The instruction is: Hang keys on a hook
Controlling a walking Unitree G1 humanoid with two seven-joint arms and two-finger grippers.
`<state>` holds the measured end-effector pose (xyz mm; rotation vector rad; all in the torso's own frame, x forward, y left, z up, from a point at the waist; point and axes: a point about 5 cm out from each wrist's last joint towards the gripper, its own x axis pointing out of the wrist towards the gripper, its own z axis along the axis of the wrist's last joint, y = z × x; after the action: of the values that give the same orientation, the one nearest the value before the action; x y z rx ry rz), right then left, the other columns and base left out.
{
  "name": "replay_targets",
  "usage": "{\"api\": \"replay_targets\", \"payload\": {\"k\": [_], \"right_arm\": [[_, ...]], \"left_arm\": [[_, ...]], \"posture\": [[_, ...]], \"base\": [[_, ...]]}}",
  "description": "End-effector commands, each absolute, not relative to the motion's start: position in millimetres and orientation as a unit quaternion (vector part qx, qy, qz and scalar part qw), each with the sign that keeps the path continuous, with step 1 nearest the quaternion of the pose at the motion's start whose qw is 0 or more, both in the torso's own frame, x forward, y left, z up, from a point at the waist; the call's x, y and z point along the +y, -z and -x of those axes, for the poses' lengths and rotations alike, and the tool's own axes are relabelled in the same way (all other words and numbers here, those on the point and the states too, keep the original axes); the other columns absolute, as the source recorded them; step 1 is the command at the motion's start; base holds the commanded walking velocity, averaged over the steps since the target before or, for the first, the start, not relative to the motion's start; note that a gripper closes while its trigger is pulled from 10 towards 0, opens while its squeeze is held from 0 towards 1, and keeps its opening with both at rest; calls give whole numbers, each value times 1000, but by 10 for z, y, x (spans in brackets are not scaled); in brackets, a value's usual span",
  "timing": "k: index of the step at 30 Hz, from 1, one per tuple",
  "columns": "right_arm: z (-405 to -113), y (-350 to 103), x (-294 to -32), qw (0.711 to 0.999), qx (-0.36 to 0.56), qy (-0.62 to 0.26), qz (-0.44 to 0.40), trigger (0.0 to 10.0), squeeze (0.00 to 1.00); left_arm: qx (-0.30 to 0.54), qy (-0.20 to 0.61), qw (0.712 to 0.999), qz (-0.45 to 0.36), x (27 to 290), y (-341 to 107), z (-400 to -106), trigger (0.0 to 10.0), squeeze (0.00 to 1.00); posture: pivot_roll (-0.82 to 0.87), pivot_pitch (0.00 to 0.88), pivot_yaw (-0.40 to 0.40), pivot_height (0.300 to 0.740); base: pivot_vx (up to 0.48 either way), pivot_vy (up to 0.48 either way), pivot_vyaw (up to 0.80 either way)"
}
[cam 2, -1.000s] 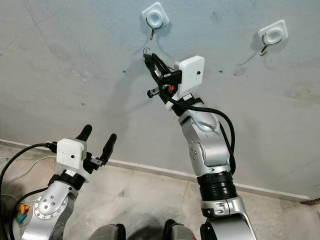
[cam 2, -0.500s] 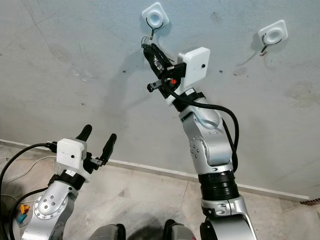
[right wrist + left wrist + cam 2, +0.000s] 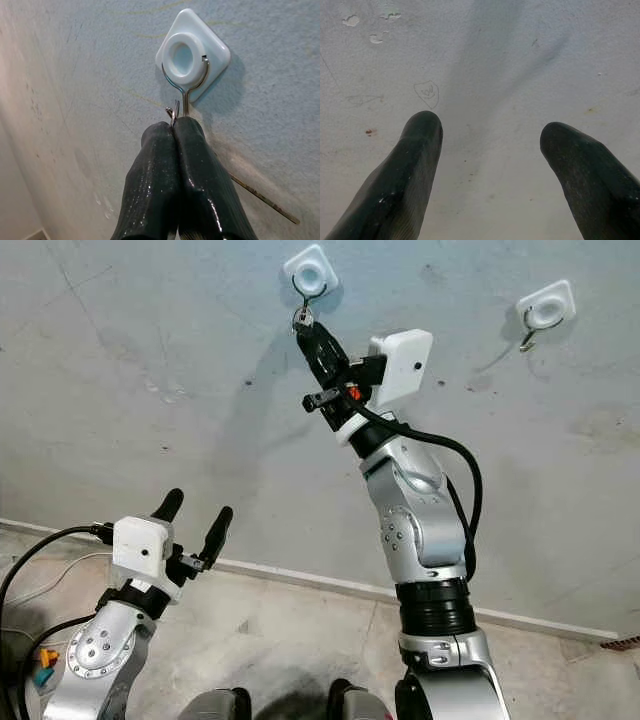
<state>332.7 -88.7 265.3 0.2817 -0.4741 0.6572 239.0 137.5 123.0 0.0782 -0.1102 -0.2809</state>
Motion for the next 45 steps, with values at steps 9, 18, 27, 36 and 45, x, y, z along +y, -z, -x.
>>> {"api": "replay_targets", "payload": {"k": [9,18,27,36,45], "right_arm": [[-3371,-2628,-896,911,-207,-309,-180,10000,0],[-3382,-2548,-898,911,-187,-305,-205,10000,0],[-3373,-2476,-883,910,-168,-306,-224,10000,0],[-3331,-2380,-821,907,-148,-309,-243,10000,0],[-3329,-2315,-821,911,-138,-302,-246,10000,1000]], "left_arm": [[-44,135,989,-41,1397,-1196,-2374,10000,0],[-43,135,989,-42,1393,-1194,-2367,10000,0],[-43,136,989,-42,1386,-1194,-2369,10000,0],[-43,136,989,-42,1384,-1196,-2363,10000,0],[-42,136,989,-42,1384,-1191,-2357,10000,0]], "posture": [[171,206,12,740],[171,207,14,740],[168,208,13,740],[167,209,15,740],[168,212,14,740]], "base": [[0,0,0],[0,0,0],[0,0,0],[0,0,0],[0,0,0]]}}
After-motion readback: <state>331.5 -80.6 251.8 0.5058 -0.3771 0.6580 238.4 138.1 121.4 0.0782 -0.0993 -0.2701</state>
